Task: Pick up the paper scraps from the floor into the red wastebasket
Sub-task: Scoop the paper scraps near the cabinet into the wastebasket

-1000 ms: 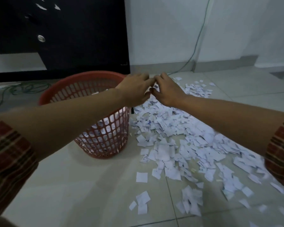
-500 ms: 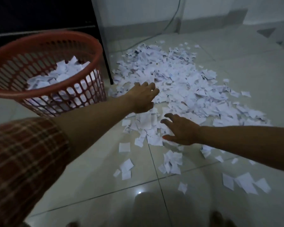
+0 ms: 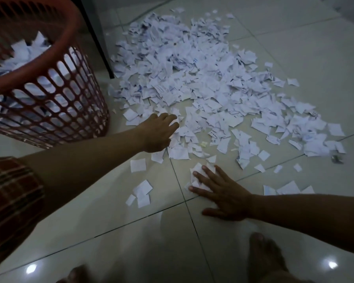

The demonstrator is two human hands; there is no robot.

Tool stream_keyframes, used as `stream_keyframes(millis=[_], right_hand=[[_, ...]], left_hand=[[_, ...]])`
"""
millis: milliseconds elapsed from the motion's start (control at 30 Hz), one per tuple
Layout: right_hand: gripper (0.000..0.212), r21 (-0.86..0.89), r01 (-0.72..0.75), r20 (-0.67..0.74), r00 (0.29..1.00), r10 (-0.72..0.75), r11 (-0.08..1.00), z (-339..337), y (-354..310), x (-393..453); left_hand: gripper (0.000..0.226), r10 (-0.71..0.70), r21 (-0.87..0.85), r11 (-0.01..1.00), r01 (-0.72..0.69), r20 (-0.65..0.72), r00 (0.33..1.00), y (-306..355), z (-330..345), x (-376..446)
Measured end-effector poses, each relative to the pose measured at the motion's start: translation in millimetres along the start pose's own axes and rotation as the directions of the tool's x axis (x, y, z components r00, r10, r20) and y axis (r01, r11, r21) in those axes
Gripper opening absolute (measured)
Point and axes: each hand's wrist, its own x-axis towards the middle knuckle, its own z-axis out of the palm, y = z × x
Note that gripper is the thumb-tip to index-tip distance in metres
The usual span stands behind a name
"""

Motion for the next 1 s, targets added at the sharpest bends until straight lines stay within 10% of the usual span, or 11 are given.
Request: stream_keyframes(millis=[567,800,1000], right_hand=[[0.059,-0.14,-0.302,-0.163,0.946,0.279,0.943,-45.7,69.0,103.1],[0.067,-0.043,-0.452,-0.198,0.878,0.436,0.891,-33.9,88.6,51.6],[0.077,0.06,-0.681,-0.153,0.717,0.68,0.73,-10.4,84.0,-10.1]], left_hand=[[0.076,-0.178,-0.246,0.949,0.195,0.088,0.98,-3.2,30.5,-7.4],[0.125,-0.3,-0.554,0.739,0.384,0.24,0.923,38.3,48.1,27.8],[0.105,-0.273,-0.51,0.808,0.295,0.12,0.955,75.5,60.8,53.1]])
